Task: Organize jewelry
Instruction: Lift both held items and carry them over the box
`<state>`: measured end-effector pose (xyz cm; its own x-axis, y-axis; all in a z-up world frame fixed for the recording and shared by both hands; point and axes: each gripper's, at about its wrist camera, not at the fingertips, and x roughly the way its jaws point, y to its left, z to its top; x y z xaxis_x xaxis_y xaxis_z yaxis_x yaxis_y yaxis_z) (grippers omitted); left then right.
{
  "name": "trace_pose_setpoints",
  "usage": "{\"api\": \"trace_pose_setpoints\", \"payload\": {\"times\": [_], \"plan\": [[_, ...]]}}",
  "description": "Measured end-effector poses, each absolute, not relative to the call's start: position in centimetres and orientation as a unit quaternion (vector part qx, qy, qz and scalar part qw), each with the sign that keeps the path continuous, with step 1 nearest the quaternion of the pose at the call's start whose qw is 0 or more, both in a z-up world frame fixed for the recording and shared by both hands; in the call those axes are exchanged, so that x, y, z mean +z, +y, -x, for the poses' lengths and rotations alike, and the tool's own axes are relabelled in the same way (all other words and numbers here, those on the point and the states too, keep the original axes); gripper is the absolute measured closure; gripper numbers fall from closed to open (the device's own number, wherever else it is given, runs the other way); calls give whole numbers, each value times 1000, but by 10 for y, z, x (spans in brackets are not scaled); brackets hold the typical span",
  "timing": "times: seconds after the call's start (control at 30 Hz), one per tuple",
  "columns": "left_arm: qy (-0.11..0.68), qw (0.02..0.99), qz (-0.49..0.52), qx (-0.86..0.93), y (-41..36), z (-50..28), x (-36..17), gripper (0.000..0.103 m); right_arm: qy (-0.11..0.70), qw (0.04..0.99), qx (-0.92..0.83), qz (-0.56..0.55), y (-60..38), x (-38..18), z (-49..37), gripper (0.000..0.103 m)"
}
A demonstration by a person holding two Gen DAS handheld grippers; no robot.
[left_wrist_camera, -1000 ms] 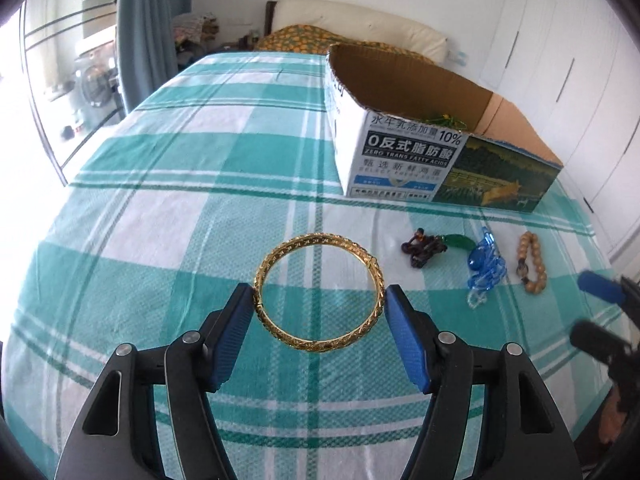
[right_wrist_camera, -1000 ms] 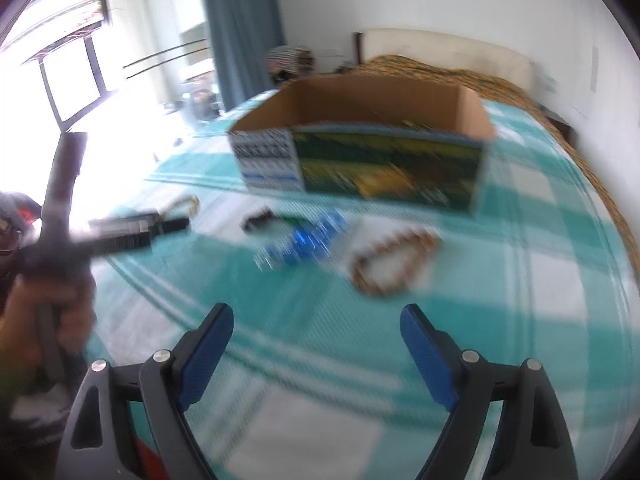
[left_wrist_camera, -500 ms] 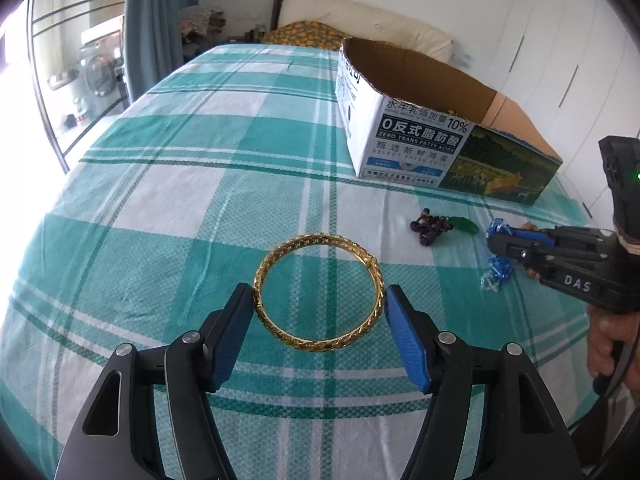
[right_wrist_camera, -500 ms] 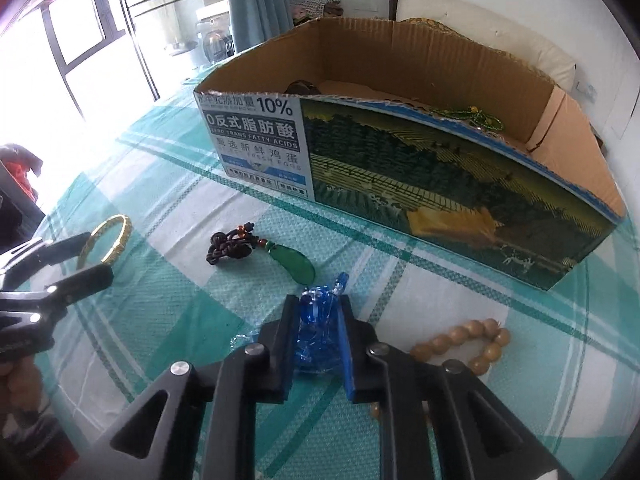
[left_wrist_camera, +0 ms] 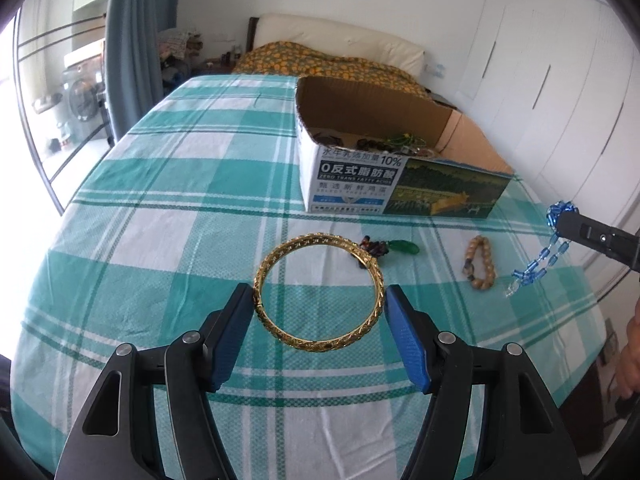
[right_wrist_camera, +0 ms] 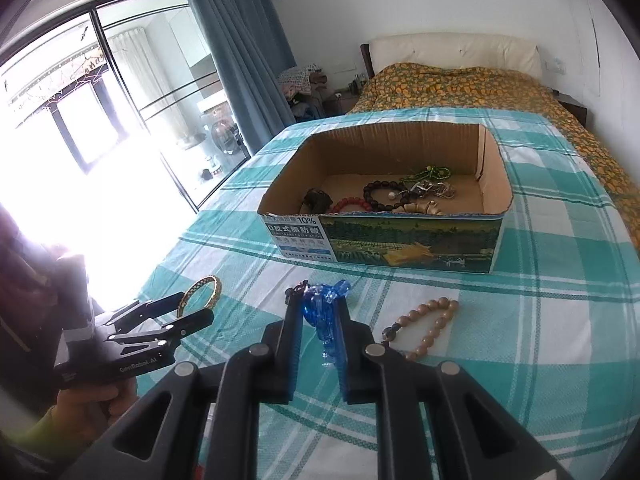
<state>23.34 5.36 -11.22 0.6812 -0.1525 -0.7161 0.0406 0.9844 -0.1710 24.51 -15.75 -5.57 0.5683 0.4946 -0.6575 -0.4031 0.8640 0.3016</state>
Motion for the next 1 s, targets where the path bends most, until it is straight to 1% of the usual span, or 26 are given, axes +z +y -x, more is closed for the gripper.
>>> {"api": "trace_pose_setpoints", "payload": {"times": [0.47, 1.0], "plan": [[399, 913, 57, -65, 40, -224, -102, 35, 404, 878, 250, -48, -169, -67, -220, 88], [402, 911, 56, -74, 41, -226, -97, 35, 410, 874, 256, -43, -165, -67, -218, 88]]}}
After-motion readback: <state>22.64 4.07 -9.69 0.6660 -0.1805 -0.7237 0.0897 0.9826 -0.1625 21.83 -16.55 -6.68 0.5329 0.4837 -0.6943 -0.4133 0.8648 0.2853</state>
